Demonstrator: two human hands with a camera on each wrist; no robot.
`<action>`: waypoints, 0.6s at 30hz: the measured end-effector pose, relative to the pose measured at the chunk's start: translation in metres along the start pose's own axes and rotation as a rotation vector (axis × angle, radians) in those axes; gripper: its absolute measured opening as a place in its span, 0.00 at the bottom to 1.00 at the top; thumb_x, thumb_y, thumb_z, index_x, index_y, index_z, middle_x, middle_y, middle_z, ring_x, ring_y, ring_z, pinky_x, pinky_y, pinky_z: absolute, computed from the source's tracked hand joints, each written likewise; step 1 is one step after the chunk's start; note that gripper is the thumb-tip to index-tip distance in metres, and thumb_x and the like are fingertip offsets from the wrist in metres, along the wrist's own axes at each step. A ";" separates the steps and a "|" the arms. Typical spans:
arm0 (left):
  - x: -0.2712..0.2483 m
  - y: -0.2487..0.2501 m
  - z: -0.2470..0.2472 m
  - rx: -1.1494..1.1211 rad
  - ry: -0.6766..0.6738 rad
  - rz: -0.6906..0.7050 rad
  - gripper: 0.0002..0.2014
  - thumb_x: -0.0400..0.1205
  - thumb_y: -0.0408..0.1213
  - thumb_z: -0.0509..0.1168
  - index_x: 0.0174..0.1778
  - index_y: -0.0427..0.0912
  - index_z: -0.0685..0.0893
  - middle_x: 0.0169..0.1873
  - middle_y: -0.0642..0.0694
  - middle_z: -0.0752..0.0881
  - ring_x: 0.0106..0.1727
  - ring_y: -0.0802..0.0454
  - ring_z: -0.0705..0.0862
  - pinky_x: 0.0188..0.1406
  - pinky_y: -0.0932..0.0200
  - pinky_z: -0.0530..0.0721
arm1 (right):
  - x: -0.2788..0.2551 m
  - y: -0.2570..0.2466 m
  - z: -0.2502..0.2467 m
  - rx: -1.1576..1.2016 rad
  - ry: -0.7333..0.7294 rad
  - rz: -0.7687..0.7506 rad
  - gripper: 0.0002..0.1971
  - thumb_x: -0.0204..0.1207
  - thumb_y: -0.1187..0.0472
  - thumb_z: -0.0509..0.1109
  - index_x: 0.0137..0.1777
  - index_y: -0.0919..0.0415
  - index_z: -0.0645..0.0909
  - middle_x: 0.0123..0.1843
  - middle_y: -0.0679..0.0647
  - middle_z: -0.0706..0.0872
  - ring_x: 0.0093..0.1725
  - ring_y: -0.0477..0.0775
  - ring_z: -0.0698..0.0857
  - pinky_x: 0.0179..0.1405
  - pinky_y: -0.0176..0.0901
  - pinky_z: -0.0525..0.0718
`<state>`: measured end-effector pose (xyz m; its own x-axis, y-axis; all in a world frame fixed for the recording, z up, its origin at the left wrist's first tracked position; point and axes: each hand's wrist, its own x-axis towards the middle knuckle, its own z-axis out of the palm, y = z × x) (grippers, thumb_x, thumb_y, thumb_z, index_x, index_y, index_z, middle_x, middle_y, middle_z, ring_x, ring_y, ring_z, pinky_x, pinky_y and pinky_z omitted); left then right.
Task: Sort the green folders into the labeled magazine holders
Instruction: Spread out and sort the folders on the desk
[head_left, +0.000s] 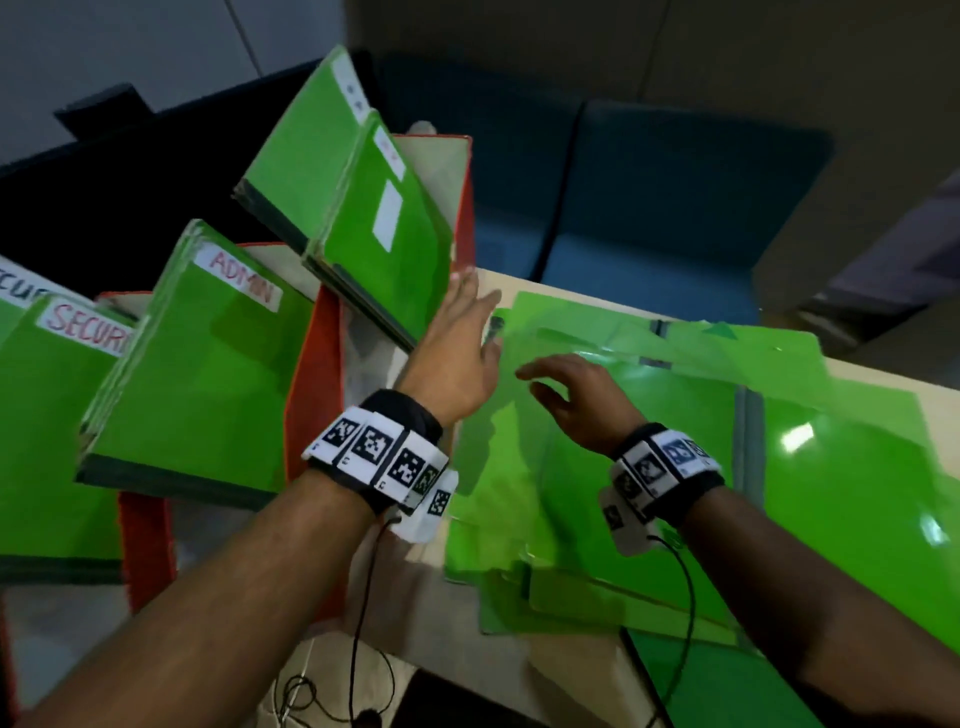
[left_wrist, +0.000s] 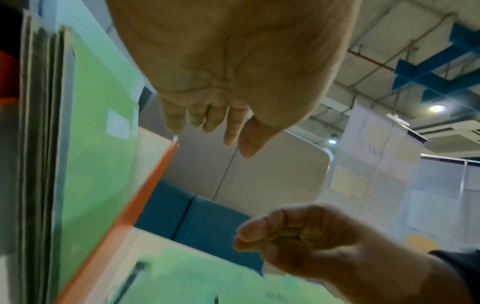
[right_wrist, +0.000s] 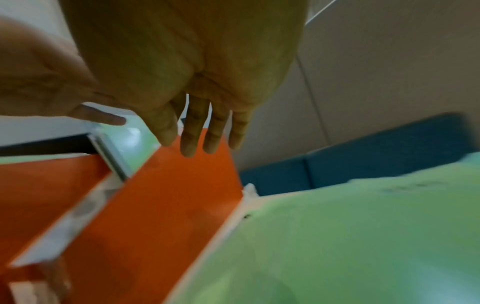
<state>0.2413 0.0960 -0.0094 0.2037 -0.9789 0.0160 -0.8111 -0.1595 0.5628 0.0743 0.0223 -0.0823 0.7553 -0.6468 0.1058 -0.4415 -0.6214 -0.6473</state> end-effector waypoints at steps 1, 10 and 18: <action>-0.005 0.001 0.014 -0.006 -0.041 0.009 0.28 0.85 0.34 0.61 0.83 0.42 0.62 0.85 0.42 0.48 0.85 0.49 0.45 0.79 0.63 0.41 | -0.020 0.017 -0.004 -0.019 0.001 0.073 0.11 0.78 0.66 0.70 0.59 0.58 0.86 0.58 0.54 0.89 0.59 0.57 0.84 0.60 0.45 0.77; -0.053 0.015 0.133 -0.013 -0.417 0.128 0.28 0.82 0.32 0.66 0.80 0.46 0.68 0.84 0.46 0.57 0.85 0.48 0.53 0.77 0.64 0.45 | -0.175 0.124 -0.006 -0.322 -0.070 0.661 0.27 0.78 0.58 0.71 0.76 0.57 0.72 0.82 0.61 0.62 0.80 0.64 0.64 0.79 0.55 0.64; -0.085 0.028 0.202 0.309 -0.791 0.218 0.53 0.73 0.44 0.77 0.85 0.51 0.47 0.85 0.49 0.42 0.85 0.49 0.42 0.83 0.38 0.50 | -0.211 0.127 0.007 -0.268 -0.117 0.713 0.36 0.78 0.49 0.70 0.83 0.53 0.59 0.86 0.60 0.47 0.85 0.60 0.52 0.83 0.50 0.55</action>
<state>0.0908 0.1490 -0.1620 -0.3198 -0.7748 -0.5454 -0.9234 0.1258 0.3626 -0.1372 0.0830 -0.1919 0.2842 -0.8891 -0.3588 -0.9316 -0.1675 -0.3226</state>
